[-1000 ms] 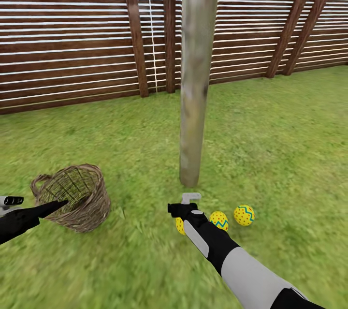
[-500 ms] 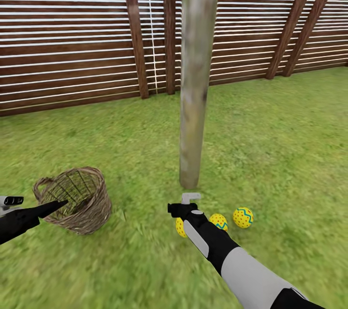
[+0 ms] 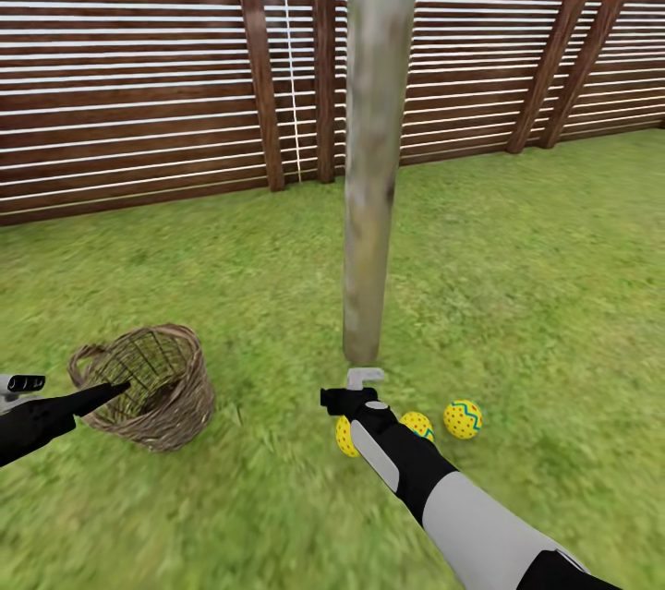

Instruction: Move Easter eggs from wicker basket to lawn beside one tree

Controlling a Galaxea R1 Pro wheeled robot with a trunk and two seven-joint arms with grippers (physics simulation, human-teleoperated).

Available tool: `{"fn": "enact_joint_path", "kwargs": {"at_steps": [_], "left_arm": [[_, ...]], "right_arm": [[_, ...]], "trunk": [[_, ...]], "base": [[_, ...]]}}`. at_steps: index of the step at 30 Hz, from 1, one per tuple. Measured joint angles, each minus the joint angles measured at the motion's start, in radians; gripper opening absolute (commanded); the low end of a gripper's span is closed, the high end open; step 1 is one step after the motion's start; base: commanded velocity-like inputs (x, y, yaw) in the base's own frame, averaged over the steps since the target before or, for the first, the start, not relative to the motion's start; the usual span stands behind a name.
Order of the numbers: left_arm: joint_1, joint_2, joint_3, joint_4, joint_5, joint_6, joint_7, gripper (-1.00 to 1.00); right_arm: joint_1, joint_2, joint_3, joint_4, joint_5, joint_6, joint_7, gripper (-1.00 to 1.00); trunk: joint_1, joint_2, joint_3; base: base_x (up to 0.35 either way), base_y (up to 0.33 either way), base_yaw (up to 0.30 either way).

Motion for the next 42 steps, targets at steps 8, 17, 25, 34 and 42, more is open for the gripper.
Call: {"fn": "enact_joint_path", "kwargs": {"at_steps": [8,17,25,34,42], "left_arm": [[-0.002,0.000,0.000,0.002,-0.001,0.000,0.000,1.00],[-0.009,0.000,0.003,0.036,-0.032,-0.002,0.000,1.00],[-0.010,0.013,0.007,0.087,-0.050,-0.003,0.000,1.00],[-0.012,0.073,0.009,0.222,-0.059,-0.010,0.132,1.00],[-0.013,0.075,0.011,0.261,-0.055,-0.007,0.465,1.00]], "right_arm": [[0.000,0.000,0.000,0.000,0.000,0.000,0.000,1.00],[0.000,0.000,-0.001,0.000,0.000,0.000,-0.001,1.00],[0.000,0.000,-0.002,0.000,0.000,0.000,-0.002,1.00],[0.000,0.000,-0.001,0.000,0.000,0.001,-0.001,1.00],[0.000,0.000,-0.003,0.002,0.001,0.003,-0.002,1.00]], "trunk": [[-0.031,0.056,0.025],[-0.065,0.119,0.053],[-0.096,0.175,0.078],[-0.130,0.238,0.107],[-0.161,0.294,0.132]], "base": [[0.000,0.000,0.000],[0.000,0.000,0.000],[0.000,0.000,0.000],[0.000,0.000,0.000],[0.000,0.000,0.000]]}}
